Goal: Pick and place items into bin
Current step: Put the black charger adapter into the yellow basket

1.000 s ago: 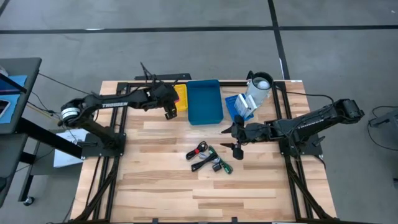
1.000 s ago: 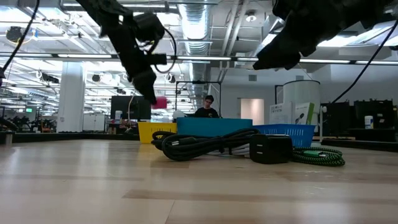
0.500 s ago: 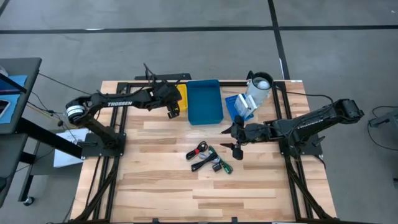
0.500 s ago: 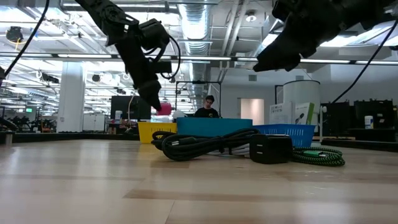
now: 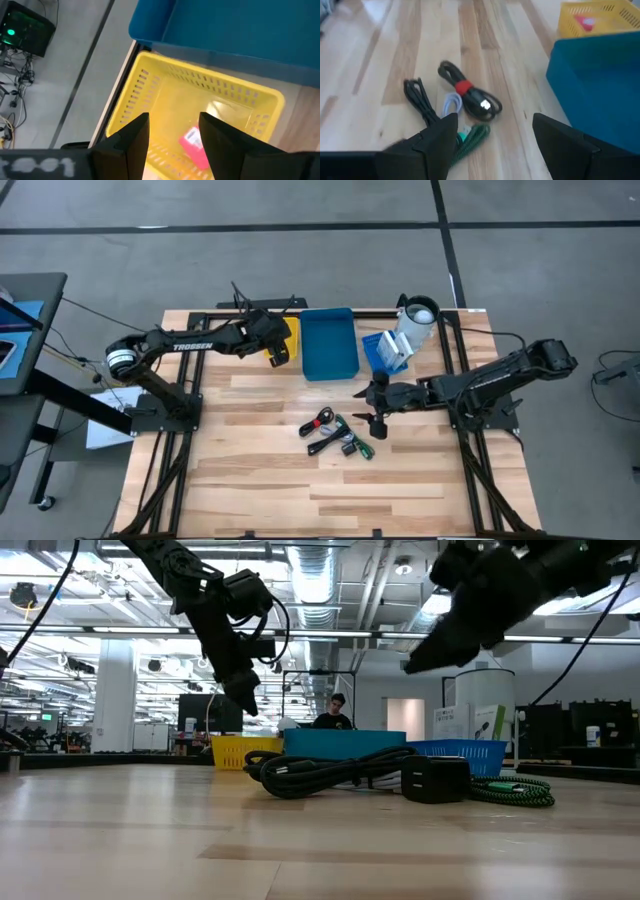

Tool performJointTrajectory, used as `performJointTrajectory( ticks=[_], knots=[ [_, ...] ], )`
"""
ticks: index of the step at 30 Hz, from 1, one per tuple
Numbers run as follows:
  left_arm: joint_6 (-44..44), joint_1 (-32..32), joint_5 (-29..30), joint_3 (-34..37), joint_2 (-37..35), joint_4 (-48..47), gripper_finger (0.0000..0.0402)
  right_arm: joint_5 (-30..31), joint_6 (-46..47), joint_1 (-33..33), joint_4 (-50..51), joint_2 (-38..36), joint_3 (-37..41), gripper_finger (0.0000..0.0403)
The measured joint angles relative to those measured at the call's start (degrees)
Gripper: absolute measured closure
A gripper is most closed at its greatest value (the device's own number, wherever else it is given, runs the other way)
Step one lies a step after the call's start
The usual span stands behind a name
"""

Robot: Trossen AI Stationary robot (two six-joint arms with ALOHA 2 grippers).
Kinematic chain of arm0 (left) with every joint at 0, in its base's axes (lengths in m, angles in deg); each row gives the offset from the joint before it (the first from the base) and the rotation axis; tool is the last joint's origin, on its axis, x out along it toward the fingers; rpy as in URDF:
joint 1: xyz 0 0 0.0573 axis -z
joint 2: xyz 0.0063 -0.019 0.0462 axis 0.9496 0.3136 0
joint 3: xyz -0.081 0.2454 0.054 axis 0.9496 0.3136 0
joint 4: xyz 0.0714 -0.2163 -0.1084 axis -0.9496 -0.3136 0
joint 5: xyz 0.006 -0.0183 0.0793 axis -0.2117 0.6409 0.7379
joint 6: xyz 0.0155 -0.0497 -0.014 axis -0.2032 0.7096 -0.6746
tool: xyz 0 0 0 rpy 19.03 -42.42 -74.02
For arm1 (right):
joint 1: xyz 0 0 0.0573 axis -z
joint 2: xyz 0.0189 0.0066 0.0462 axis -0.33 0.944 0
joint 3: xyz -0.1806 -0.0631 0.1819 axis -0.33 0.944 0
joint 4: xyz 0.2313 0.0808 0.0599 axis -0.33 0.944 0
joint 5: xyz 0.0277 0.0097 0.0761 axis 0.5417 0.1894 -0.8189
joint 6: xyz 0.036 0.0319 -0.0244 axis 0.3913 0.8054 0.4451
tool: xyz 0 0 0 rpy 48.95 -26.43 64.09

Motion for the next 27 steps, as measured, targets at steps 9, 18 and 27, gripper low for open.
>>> performJointTrajectory(
  ticks=[9,18,27],
  knots=[
    [3.74,0.75,0.35,0.0,-0.01,-1.06,0.0239,-0.14,0.54,0.0,-2.25,3.58,0.06,0.0147],
    [15.7,4.23,-2.21,0.0,-3.33,-7.18,0.0239,-0.43,0.59,-2.91,-2.17,3.56,0.05,0.0147],
    [20.75,16.11,-4.51,0.0,-13.99,-0.82,0.0239,-0.45,3.55,-9.01,0.36,3.56,0.05,0.0147]
  ],
)
